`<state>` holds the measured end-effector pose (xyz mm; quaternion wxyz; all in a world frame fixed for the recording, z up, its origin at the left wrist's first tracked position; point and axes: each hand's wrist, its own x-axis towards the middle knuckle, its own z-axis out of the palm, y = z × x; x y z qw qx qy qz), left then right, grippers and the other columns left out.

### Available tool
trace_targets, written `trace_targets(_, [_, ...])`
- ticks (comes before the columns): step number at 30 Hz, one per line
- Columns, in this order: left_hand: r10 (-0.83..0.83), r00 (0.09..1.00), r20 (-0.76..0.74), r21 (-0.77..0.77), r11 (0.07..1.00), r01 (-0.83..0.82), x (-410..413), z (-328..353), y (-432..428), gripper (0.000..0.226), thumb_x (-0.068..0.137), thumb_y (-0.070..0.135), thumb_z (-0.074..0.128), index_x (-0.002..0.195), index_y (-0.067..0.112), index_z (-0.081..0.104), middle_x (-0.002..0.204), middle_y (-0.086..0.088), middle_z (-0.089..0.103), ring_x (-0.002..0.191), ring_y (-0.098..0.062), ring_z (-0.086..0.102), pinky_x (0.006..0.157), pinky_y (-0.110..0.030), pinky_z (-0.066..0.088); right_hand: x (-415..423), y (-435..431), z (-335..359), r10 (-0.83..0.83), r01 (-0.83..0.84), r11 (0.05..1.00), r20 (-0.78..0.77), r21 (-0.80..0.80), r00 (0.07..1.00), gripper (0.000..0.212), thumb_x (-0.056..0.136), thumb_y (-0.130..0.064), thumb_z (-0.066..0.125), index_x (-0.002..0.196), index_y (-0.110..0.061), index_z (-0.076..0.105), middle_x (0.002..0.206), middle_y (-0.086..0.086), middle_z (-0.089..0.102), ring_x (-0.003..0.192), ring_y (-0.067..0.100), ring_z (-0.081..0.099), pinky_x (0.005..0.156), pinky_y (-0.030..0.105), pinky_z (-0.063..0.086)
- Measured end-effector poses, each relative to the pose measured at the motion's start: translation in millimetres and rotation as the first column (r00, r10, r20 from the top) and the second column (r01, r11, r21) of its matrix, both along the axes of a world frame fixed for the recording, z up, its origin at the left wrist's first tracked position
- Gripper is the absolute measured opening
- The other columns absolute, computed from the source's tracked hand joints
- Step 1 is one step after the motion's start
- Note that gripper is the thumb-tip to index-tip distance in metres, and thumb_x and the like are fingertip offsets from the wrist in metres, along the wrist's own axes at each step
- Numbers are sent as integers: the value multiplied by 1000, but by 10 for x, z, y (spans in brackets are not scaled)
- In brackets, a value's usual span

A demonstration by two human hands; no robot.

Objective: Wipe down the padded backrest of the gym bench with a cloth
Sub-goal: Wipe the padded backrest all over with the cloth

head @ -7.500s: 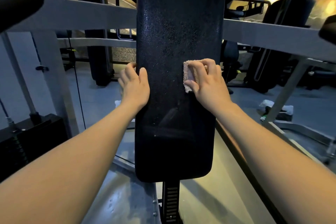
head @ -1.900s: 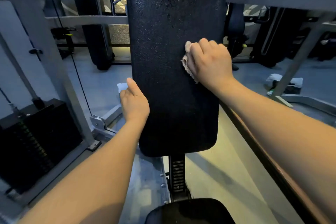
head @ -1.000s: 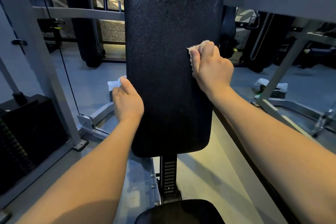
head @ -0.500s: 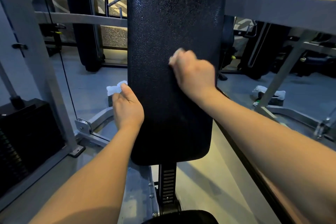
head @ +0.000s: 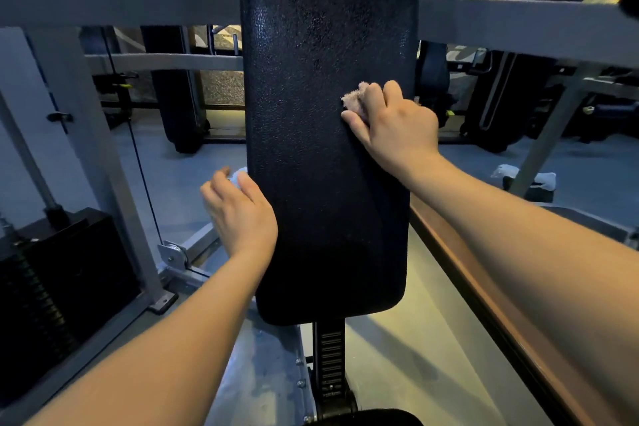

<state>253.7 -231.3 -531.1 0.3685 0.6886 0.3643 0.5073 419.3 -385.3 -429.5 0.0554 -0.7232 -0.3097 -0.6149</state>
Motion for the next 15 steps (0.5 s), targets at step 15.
trace_targets(15, [203, 955, -218, 888, 448, 107, 420, 250, -8, 53, 102, 25, 37, 151, 5, 38, 156, -19, 37, 150, -37, 23, 123, -55, 15, -185, -141, -690, 322, -318, 933, -5, -166, 947, 30, 108, -32, 51, 106, -8, 69, 78, 6, 59, 50, 29, 54, 40, 36, 33])
